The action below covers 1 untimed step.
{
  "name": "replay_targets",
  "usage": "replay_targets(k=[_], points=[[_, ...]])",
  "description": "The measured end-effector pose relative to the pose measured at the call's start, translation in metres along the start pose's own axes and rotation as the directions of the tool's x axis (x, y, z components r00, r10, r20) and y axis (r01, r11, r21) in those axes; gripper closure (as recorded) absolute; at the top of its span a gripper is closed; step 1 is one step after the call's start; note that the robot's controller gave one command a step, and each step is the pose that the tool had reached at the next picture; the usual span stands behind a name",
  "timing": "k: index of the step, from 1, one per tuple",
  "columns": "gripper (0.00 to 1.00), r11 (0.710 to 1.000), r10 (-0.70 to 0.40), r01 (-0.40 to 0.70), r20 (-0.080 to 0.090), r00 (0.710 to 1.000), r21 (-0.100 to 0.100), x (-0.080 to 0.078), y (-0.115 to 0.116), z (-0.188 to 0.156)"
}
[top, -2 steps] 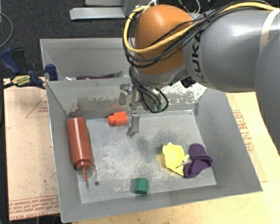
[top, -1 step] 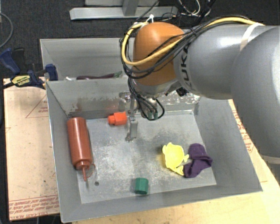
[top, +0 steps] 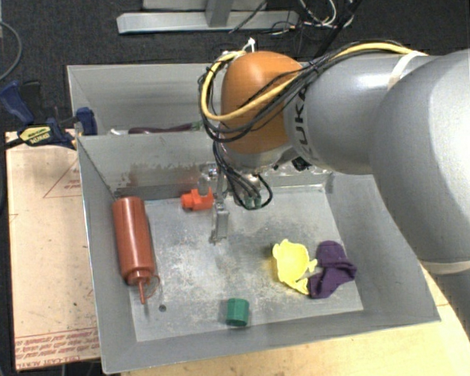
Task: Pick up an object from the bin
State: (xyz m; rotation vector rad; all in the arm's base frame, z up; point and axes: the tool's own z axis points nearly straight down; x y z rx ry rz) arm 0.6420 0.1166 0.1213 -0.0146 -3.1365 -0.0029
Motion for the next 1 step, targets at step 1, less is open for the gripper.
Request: replay_targets(k=[1], points=[[0.00, 0.999, 0.038, -0.038, 0.014, 0.999, -0.004, -0.0159, -0.0028, -0.0082]])
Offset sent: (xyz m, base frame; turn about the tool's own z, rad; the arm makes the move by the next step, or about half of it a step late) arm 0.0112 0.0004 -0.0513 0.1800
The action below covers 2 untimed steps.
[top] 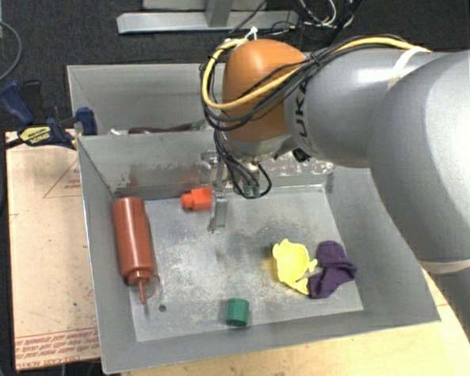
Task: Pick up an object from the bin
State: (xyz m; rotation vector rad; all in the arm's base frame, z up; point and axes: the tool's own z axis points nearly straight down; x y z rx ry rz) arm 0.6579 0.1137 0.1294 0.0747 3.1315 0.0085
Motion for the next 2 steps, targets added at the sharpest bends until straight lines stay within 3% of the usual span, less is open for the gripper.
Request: replay_targets(k=[1, 2], points=[[0.00, 0.995, 0.100, -0.099, -0.006, 0.995, 0.001, 0.003, 0.002, 0.041], [1.00, 0.999, 0.038, -0.038, 0.013, 0.999, -0.004, 0.000, 0.002, 0.054]])
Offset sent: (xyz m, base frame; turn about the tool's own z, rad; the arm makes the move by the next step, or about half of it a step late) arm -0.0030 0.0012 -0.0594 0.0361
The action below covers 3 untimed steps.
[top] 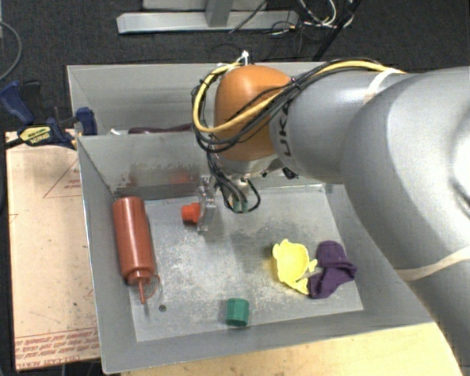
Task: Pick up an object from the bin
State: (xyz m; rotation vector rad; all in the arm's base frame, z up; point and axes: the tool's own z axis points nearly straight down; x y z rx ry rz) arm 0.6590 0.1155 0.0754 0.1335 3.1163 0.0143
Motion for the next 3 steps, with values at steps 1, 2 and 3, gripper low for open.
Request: replay_targets(k=[1, 2, 3], points=[[1.00, 1.000, 0.000, 0.000, 0.000, 1.000, 0.000, 0.000, 0.000, 0.000], [1.00, 1.000, 0.002, -0.002, 0.003, 1.000, -0.002, -0.001, 0.000, -0.003], [1.00, 1.000, 0.002, -0.002, 0.005, 1.000, -0.003, -0.002, 0.001, -0.053]])
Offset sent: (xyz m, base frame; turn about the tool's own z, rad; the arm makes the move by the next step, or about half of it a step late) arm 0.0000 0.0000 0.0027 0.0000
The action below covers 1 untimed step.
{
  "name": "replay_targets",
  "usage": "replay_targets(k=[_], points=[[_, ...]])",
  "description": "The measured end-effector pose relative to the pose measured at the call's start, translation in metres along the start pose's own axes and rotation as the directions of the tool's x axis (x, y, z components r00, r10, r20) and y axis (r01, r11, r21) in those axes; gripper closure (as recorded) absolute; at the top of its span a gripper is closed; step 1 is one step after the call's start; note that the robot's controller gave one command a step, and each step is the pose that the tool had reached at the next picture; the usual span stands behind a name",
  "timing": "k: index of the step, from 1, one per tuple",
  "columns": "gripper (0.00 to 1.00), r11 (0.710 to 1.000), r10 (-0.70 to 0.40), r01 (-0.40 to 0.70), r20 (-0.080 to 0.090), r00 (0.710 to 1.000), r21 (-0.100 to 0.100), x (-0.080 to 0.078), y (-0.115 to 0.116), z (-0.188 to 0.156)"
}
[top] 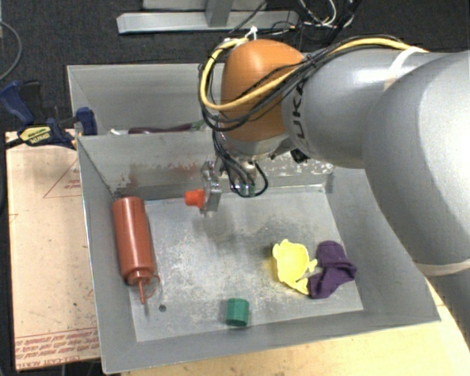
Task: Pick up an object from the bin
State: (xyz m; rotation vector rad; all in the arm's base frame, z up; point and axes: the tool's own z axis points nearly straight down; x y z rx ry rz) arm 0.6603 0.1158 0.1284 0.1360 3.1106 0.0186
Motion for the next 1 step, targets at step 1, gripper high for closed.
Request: replay_targets(k=[1], points=[[1.00, 1.000, 0.001, -0.001, 0.001, 1.000, -0.001, -0.0002, 0.0003, -0.0040]])
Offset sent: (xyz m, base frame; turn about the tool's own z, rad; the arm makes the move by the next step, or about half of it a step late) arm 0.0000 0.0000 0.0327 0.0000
